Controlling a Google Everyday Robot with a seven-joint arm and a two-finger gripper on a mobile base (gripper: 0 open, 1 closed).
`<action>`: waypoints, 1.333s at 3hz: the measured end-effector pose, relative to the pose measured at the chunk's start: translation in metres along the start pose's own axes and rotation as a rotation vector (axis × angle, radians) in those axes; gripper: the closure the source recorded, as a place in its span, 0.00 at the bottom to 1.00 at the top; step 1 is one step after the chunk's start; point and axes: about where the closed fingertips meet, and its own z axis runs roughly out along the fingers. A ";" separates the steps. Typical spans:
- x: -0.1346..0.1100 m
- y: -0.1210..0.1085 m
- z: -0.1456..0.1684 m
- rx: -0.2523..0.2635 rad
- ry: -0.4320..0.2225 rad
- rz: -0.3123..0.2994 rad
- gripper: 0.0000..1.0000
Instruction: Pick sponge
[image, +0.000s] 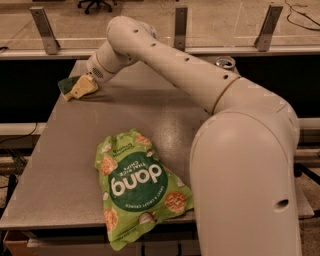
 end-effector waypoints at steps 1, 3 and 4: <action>-0.014 -0.013 -0.031 0.049 -0.049 -0.021 0.88; -0.009 -0.044 -0.121 0.150 -0.144 -0.074 1.00; -0.003 -0.047 -0.126 0.158 -0.141 -0.077 1.00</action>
Offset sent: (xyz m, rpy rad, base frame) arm 0.0213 -0.1027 0.1153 0.1081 -0.2340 -0.0888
